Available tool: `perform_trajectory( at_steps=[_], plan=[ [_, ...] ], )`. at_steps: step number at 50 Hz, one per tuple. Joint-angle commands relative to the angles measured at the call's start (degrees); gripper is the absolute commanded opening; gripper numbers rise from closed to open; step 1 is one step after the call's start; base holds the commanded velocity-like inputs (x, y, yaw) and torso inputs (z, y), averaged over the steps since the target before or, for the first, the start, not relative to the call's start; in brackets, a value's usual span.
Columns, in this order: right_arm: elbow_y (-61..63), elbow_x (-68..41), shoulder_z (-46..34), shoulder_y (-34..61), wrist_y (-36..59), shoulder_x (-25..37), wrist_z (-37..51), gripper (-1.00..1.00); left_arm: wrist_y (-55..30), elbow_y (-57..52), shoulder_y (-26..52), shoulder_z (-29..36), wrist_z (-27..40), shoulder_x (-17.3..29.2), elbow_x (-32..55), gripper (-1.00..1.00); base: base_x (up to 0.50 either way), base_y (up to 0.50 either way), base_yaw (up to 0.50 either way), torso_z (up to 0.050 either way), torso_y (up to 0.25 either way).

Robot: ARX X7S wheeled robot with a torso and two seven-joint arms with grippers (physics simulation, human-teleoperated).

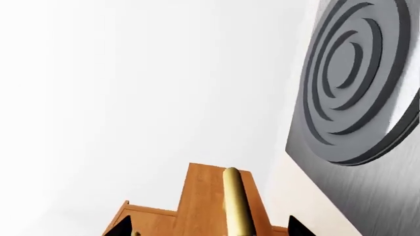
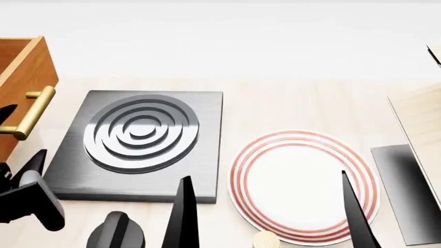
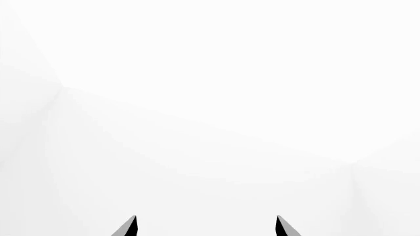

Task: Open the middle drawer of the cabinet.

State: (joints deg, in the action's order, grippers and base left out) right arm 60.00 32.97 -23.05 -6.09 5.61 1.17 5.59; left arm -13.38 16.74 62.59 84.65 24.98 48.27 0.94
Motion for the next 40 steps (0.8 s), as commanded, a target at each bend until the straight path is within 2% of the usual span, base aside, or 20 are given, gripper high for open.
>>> perform_trajectory(
  at_steps=[1, 11, 22, 31, 38, 40],
  plan=[
    [0.00, 1.49, 1.08, -0.07, -0.34, -1.15, -1.40, 1.00, -1.96, -13.10, -0.32, -4.70, 3.89, 4.19, -0.38, 1.00, 0.00, 0.00, 0.00, 0.000, 0.000],
    [0.00, 1.63, 0.99, -0.43, -0.75, -1.15, -1.34, 1.00, -2.01, -25.35, 0.35, -9.23, 5.23, 9.35, 5.71, 1.00, 0.00, 0.00, 0.00, 0.000, 0.000],
    [0.00, 1.52, 1.01, -0.40, -0.69, -1.15, -1.36, 1.00, -3.64, -34.42, 2.60, -16.33, 2.78, 13.20, 22.23, 1.00, 0.00, 0.00, 0.00, 0.000, 0.000],
    [0.00, 1.35, 1.05, -0.05, -0.33, -1.15, -1.42, 1.00, -6.69, -37.21, 5.85, -19.93, -0.32, 14.51, 31.17, 1.00, 0.00, 0.00, 0.00, 0.000, 0.000],
    [0.00, 1.07, 1.31, 0.32, -0.16, -1.15, -1.49, 1.00, -12.21, -37.75, 9.66, -23.15, -2.85, 13.83, 41.07, 1.00, 0.00, 0.00, 0.00, 0.000, 0.000],
    [0.00, 0.92, 1.44, 0.35, -0.20, -1.15, -1.49, 1.00, -13.12, -37.95, 10.38, -23.03, -3.73, 13.59, 41.29, 1.00, 0.00, 0.00, 0.00, 0.000, 0.000]
  ],
)
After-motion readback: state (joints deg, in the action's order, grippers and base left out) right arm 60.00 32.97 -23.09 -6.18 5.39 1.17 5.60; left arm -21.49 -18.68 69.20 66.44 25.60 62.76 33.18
